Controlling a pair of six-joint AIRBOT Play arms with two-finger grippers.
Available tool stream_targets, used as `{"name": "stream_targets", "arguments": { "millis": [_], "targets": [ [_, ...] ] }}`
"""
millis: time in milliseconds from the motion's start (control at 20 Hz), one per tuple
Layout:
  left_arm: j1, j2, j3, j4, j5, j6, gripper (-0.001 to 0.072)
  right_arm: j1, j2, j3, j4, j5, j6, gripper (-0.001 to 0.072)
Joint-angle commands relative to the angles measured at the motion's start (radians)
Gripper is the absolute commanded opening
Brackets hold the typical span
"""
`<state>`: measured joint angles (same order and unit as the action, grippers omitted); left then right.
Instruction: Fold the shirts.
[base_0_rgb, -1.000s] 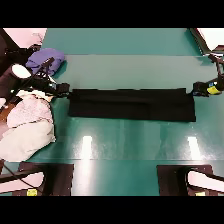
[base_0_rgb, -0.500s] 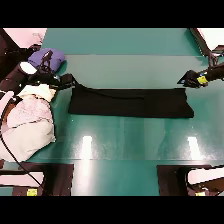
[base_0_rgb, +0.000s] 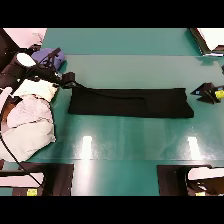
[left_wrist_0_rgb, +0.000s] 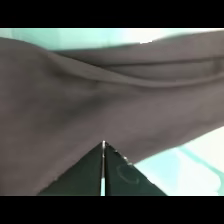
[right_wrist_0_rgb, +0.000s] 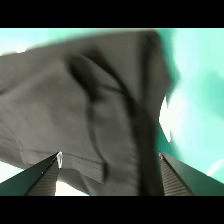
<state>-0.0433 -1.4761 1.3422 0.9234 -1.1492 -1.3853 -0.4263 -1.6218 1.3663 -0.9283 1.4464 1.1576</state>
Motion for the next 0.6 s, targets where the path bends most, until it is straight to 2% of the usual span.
{"name": "stream_targets", "arguments": {
  "millis": [0, 100, 400, 550],
  "targets": [
    [-0.075, 0.001, 0.003, -0.003, -0.01, 0.004, 0.0035, -0.069, -0.076, -0.048, 0.056, 0.04, -0.073, 0.0645],
    [-0.112, 0.001, 0.003, -0.003, -0.011, 0.002, 0.0035, -0.063, -0.129, -0.023, 0.074, 0.054, -0.095, 0.0624],
    [-0.138, 0.001, 0.003, -0.008, -0.01, -0.018, 0.0035, 0.038, -0.214, 0.024, 0.07, 0.076, -0.107, 0.0623],
    [-0.142, -0.005, 0.003, -0.007, -0.008, -0.035, 0.0026, 0.102, -0.214, 0.024, 0.073, 0.073, -0.121, 0.0561]
  ]
}}
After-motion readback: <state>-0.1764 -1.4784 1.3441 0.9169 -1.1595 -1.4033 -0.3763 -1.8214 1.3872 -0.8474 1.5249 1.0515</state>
